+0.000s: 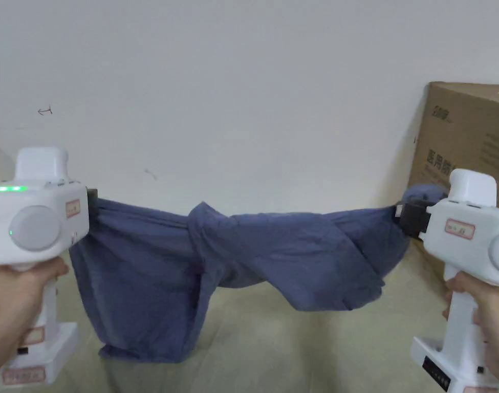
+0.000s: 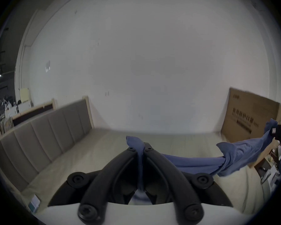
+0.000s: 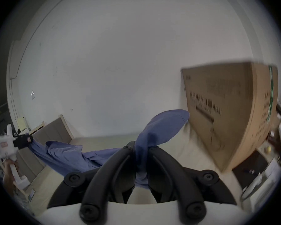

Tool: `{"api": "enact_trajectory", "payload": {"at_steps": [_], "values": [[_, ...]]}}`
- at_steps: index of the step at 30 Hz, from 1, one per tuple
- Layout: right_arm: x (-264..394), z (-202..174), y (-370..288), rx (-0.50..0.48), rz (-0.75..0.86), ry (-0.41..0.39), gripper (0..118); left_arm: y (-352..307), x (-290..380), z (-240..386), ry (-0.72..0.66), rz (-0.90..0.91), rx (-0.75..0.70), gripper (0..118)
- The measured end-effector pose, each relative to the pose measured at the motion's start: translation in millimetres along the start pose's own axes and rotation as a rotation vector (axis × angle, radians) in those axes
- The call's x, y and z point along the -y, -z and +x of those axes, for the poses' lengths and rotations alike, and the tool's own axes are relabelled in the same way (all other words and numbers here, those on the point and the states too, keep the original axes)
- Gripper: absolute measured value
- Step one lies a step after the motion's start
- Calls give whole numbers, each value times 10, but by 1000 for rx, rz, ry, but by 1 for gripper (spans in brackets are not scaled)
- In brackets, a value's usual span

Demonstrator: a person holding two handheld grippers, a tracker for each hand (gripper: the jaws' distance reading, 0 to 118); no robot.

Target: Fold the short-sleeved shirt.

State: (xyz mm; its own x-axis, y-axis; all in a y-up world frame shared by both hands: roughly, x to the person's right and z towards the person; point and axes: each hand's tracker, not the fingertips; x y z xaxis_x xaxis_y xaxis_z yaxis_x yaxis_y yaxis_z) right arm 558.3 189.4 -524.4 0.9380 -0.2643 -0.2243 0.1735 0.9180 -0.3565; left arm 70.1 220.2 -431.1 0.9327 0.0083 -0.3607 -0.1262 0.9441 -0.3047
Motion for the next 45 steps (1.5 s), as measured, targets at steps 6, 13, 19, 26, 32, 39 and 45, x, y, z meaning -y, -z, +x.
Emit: {"api": "enact_trajectory", "payload": {"at_steps": [6, 13, 19, 26, 32, 39, 45], "values": [[1395, 329, -104, 46, -265, 45, 12, -47, 1514, -205, -70, -286, -10, 1], [2550, 569, -694, 86, -454, 175, 12, -616, 2674, -404, -100, -486, -9, 1], [2915, 581, -1331, 98, -511, 207, 12, -1230, 3065, -518, -169, -571, 2, 1], [3134, 615, -2022, 91, -559, 235, 12, -1822, 3263, -701, -141, -581, 6, 1], [3340, 641, -2725, 83, -612, 260, 12, -2368, 3455, -917, -144, -618, 15, 1], [3425, 634, -3151, 77, -612, 242, 42, -2865, 3601, -1075, -117, -628, 1, 33], [3175, 625, -3444, 117, -586, 194, 110, -3100, 3492, -1263, -219, -602, -15, 107]]}}
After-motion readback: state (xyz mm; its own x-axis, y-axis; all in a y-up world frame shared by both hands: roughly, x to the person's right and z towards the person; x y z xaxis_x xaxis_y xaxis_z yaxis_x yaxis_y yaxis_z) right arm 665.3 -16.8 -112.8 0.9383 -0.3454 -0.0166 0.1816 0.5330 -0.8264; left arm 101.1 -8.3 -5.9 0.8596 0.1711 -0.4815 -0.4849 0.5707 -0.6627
